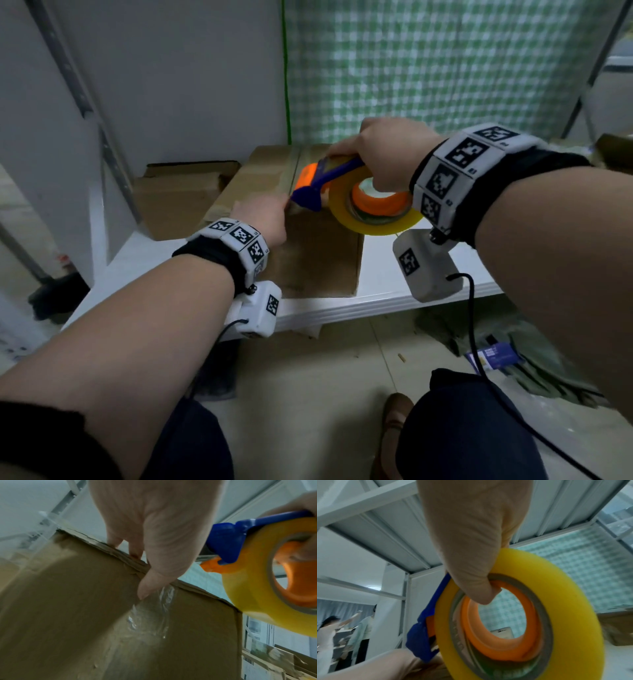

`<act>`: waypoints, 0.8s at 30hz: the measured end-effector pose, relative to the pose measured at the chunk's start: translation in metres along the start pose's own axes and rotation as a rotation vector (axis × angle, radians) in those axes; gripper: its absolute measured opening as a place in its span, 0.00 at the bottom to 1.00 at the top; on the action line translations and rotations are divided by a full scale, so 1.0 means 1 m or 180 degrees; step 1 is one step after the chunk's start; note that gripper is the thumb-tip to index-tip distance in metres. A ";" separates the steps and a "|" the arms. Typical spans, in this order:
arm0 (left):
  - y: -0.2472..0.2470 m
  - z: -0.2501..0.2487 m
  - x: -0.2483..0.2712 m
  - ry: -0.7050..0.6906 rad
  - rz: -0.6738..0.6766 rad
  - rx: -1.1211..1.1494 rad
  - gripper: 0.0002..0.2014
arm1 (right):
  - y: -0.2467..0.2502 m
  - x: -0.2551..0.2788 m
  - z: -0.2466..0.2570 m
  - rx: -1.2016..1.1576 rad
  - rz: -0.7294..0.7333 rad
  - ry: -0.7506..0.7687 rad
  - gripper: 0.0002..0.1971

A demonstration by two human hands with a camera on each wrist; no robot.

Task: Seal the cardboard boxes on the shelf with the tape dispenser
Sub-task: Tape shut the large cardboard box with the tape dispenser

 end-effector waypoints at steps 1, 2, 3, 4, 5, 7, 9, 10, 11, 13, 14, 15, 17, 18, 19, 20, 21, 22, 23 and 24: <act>0.000 -0.001 -0.001 -0.0019 0.0027 0.0014 0.25 | -0.005 0.002 -0.007 -0.0048 0.0014 -0.0044 0.35; -0.001 -0.002 -0.002 -0.0048 0.0055 0.0002 0.29 | -0.011 0.005 -0.014 -0.0079 0.0055 -0.0099 0.35; -0.001 -0.003 -0.002 -0.0075 0.0066 -0.0020 0.32 | -0.017 0.008 -0.023 -0.0087 0.0113 -0.0168 0.36; -0.002 -0.003 -0.003 -0.0068 0.0076 -0.0039 0.35 | -0.025 0.012 -0.032 -0.0079 0.0166 -0.0245 0.36; -0.002 -0.003 -0.003 -0.0046 0.0076 -0.0054 0.37 | -0.031 0.016 -0.041 -0.0060 0.0186 -0.0322 0.36; -0.002 -0.003 -0.005 -0.0038 0.0028 -0.0069 0.38 | -0.041 0.023 -0.054 -0.0013 0.0182 -0.0428 0.36; -0.003 -0.002 -0.006 -0.0049 -0.0018 -0.0082 0.38 | -0.049 0.026 -0.058 0.0034 0.0179 -0.0451 0.36; -0.003 -0.001 -0.006 -0.0046 -0.0038 -0.0095 0.39 | -0.051 0.027 -0.058 0.0033 0.0169 -0.0448 0.36; -0.004 -0.001 -0.006 -0.0030 -0.0061 -0.0109 0.39 | -0.053 0.027 -0.058 0.0018 0.0161 -0.0442 0.36; -0.005 0.001 -0.008 -0.0014 -0.0099 -0.0138 0.39 | -0.057 0.026 -0.058 -0.0005 0.0164 -0.0430 0.36; -0.005 0.001 -0.008 -0.0017 -0.0103 -0.0149 0.39 | -0.060 0.025 -0.057 -0.0002 0.0170 -0.0421 0.36; -0.005 0.001 -0.008 -0.0020 -0.0098 -0.0161 0.39 | -0.062 0.025 -0.057 0.0006 0.0179 -0.0412 0.36; -0.005 0.002 -0.009 -0.0003 -0.0086 -0.0167 0.39 | -0.067 0.024 -0.054 -0.0006 0.0200 -0.0390 0.36; -0.005 0.003 -0.009 0.0004 -0.0080 -0.0169 0.39 | -0.070 0.023 -0.053 -0.0021 0.0210 -0.0377 0.36; -0.005 0.003 -0.009 0.0007 -0.0078 -0.0174 0.39 | -0.073 0.023 -0.051 -0.0043 0.0224 -0.0373 0.36; -0.006 0.003 -0.010 0.0003 -0.0081 -0.0184 0.39 | -0.077 0.024 -0.050 -0.0069 0.0243 -0.0388 0.37; -0.006 0.003 -0.010 -0.0002 -0.0088 -0.0190 0.38 | -0.081 0.024 -0.050 -0.0097 0.0262 -0.0422 0.37; -0.006 0.002 -0.010 -0.0013 -0.0096 -0.0196 0.38 | -0.084 0.025 -0.051 -0.0125 0.0275 -0.0461 0.38; -0.006 0.001 -0.009 -0.0032 -0.0109 -0.0209 0.37 | -0.087 0.026 -0.052 -0.0152 0.0277 -0.0497 0.38; -0.006 0.000 -0.010 -0.0053 -0.0126 -0.0219 0.36 | -0.087 0.026 -0.052 -0.0173 0.0264 -0.0523 0.39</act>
Point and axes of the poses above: each hand's wrist, its own x-axis away from the middle knuckle, its own y-axis out of the back of the hand, z = x × y, the point moved 10 cm from there along -x, towards the middle knuckle, and after that the axes turned 13 degrees about x, right-handed, at the moved point
